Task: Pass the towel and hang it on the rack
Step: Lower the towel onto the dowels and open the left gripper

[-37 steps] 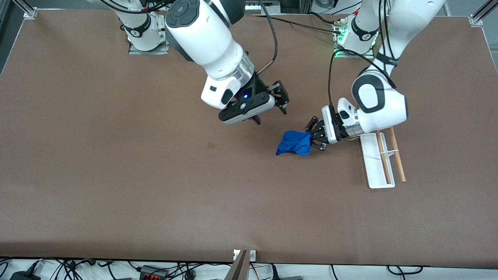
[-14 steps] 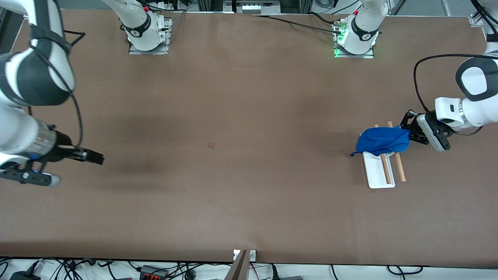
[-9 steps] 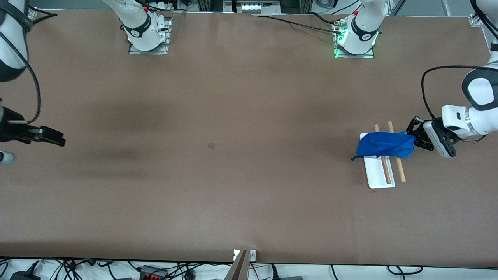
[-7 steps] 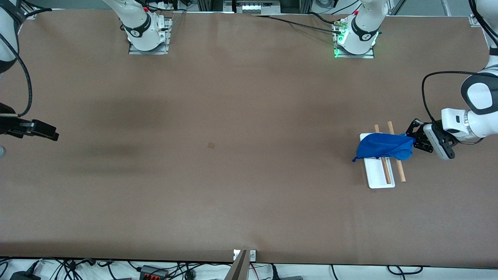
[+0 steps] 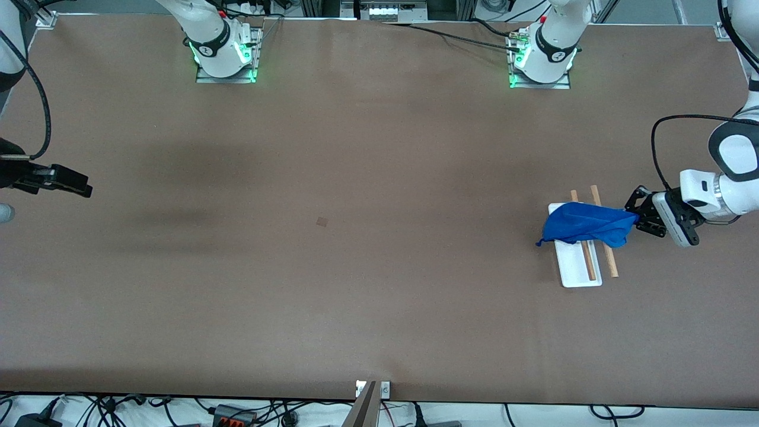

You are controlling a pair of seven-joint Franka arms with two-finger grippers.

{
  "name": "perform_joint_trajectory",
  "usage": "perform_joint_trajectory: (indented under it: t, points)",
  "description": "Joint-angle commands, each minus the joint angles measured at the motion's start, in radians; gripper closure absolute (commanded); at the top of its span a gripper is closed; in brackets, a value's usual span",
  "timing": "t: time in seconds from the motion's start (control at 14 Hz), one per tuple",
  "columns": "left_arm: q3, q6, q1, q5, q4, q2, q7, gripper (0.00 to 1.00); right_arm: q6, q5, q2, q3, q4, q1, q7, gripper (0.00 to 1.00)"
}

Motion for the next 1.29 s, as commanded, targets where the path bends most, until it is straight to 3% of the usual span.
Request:
perform_joint_trajectory:
  t: [0.0,0.36,0.64,1.21]
  points:
    - [-0.012,0.015,0.037,0.009,0.032,0.052,0.058,1.0,0.146,0.003,-0.222,-0.002,-0.328,0.0,-0.013,0.0]
    - [-0.012,0.041,0.047,-0.014,0.034,0.084,0.098,1.0,0.152,-0.005,-0.23,0.0,-0.338,-0.005,-0.023,0.0]
    - [-0.012,0.053,0.056,-0.02,0.034,0.1,0.121,1.0,0.154,0.001,-0.183,0.0,-0.248,-0.008,-0.025,0.0]
    - [-0.012,0.055,0.074,-0.052,0.035,0.135,0.169,0.96,0.106,0.009,-0.186,0.009,-0.244,-0.011,-0.034,0.0]
